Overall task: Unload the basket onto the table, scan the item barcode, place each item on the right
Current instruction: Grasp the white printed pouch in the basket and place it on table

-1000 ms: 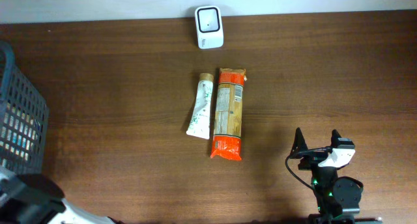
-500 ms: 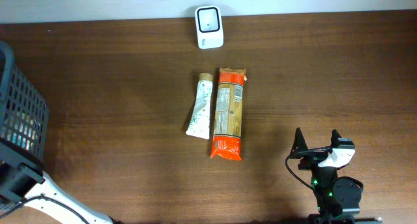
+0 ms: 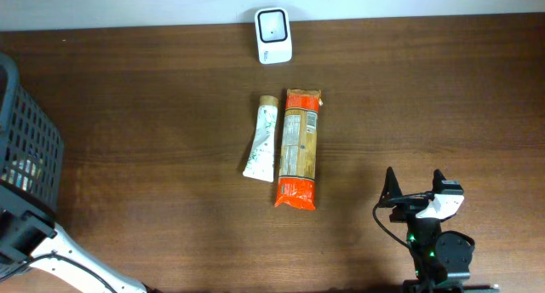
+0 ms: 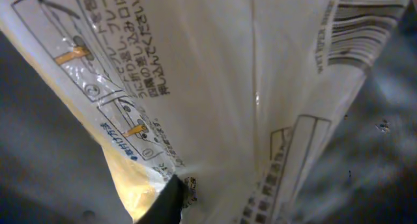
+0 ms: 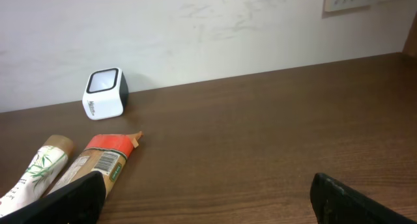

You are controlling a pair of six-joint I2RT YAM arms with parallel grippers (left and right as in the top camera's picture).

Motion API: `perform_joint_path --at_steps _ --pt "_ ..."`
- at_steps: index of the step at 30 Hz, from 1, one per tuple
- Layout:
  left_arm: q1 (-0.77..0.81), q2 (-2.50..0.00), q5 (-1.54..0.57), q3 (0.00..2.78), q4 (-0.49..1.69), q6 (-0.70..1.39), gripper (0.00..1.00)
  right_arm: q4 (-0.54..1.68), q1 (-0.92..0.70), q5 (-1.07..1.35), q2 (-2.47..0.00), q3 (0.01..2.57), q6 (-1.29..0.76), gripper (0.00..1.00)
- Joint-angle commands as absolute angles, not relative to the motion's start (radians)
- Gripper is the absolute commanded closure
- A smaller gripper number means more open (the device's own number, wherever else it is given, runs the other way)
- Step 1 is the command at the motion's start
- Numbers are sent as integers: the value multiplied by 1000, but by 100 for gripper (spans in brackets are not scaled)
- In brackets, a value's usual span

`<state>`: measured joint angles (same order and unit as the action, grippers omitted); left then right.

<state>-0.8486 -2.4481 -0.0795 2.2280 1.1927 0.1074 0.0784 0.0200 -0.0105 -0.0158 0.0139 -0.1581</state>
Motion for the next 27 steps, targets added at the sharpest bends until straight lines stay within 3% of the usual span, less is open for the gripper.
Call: perform_joint_path --at_steps 1,7,16,20,27 --pt "-841 -2465 -109 2230 1227 88 93 81 28 -12 -8 6 -162 1" --pt "-841 -2280 -109 2391 1334 73 100 81 28 -12 -8 6 -162 1" --pt "-801 -1812 -121 2548 1406 74 99 81 28 -12 -8 6 -162 1" --pt "-638 -1709 -139 2548 1473 73 97 81 28 -12 -8 6 -162 1" --pt "-217 -1777 -135 2365 1539 73 95 81 28 -12 -8 6 -162 1"
